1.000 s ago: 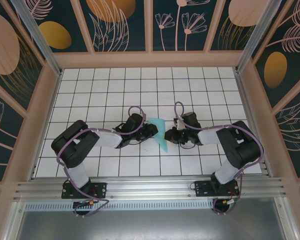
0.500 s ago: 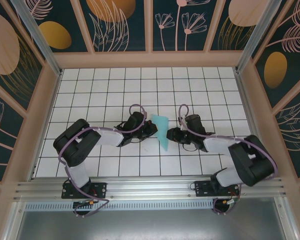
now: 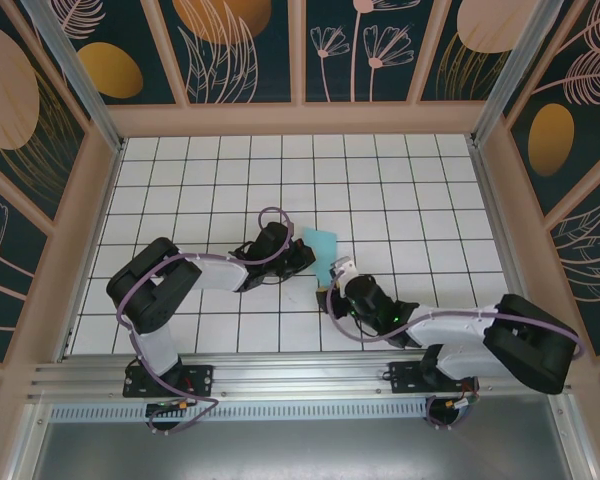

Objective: Fold a paper plane with a square sheet of paper (pick it up from the middle)
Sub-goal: Fold the wing for the fifth time at the center of the table.

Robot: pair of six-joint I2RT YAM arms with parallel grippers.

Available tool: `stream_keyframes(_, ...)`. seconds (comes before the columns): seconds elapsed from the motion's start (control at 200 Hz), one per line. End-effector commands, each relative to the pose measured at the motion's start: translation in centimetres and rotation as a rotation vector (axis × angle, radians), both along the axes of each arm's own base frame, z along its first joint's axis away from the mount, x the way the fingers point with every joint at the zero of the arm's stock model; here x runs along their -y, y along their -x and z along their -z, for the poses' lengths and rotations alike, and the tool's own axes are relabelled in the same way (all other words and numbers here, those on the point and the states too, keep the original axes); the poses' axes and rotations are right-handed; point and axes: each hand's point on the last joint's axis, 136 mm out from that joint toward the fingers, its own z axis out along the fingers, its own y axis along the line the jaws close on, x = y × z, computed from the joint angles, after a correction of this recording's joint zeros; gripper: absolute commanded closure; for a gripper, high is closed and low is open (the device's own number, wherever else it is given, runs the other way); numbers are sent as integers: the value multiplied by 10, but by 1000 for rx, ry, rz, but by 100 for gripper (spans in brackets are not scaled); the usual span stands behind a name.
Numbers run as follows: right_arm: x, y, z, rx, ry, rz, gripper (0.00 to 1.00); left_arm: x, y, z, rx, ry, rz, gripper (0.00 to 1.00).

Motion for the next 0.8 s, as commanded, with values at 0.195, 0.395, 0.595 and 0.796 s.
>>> stream_keyframes(0.195, -2, -29, -4, 295, 256, 70, 55, 4, -5, -9, 9, 10, -6, 100)
stream_keyframes(0.395, -7, -29, 3, 325, 297, 53, 65, 4, -5, -9, 8, 11, -5, 100)
stream_keyframes(0.595, -7, -29, 9, 324, 324, 57, 73, 4, -5, -9, 5, 10, -4, 99)
stream_keyframes(0.796, -4, -32, 13, 329, 345, 76, 89, 2, -4, -7, -1, 7, -12, 99)
